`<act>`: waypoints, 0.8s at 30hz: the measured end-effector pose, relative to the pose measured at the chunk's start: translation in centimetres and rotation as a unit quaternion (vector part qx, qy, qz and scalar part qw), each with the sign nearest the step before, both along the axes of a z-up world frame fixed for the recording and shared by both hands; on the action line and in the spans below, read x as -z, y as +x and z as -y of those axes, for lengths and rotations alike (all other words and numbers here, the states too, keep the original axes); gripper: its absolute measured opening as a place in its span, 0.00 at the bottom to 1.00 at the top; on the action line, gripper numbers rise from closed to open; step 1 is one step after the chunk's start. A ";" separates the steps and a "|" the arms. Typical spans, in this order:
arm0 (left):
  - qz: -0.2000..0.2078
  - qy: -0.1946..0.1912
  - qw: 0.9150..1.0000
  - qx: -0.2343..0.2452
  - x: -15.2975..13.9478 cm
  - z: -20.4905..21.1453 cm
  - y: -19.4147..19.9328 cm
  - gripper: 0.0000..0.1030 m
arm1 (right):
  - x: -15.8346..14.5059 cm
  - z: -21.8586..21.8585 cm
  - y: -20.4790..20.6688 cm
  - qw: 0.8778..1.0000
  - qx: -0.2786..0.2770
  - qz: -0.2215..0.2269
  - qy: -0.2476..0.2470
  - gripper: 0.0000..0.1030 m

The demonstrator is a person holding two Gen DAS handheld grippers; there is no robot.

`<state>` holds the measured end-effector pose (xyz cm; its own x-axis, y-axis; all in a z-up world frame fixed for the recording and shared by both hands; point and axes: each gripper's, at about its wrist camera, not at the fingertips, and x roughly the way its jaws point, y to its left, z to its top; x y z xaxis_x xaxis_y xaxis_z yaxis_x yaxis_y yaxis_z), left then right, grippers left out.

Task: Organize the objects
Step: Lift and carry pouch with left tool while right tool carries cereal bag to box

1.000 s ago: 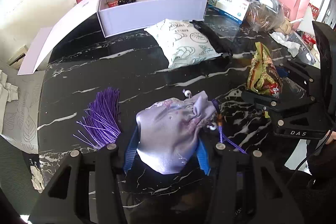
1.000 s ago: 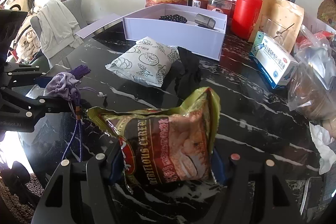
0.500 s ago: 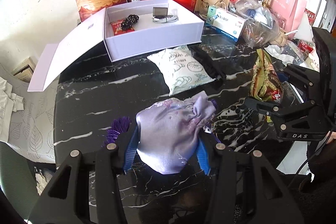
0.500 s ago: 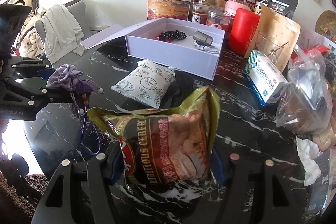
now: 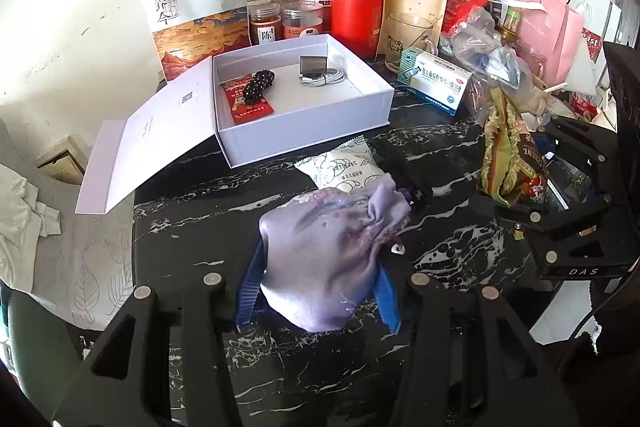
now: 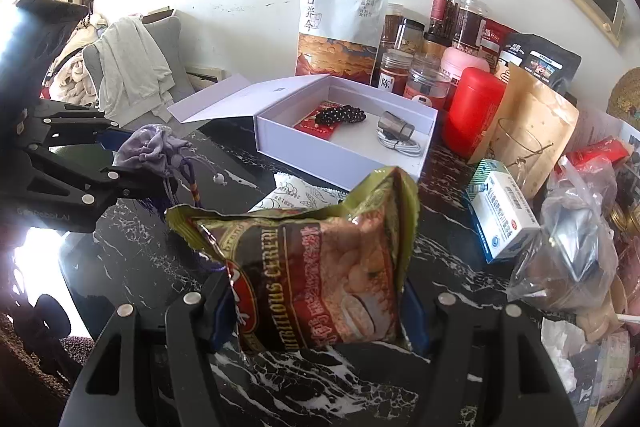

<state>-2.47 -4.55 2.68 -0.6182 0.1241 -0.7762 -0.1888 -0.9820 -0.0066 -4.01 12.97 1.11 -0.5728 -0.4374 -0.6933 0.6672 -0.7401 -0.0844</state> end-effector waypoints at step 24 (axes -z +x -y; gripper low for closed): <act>0.001 -0.001 1.000 -0.013 -1.6 1.5 -8.3 0.46 | -1.7 2.2 -7.8 1.000 -0.019 -0.006 -0.015 0.66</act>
<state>-10.76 -6.09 4.27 -0.6191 0.1069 -0.7780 -0.1630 -0.9866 -0.0059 -11.79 10.75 2.78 -0.5641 -0.4795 -0.6722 0.6938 -0.7166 -0.0711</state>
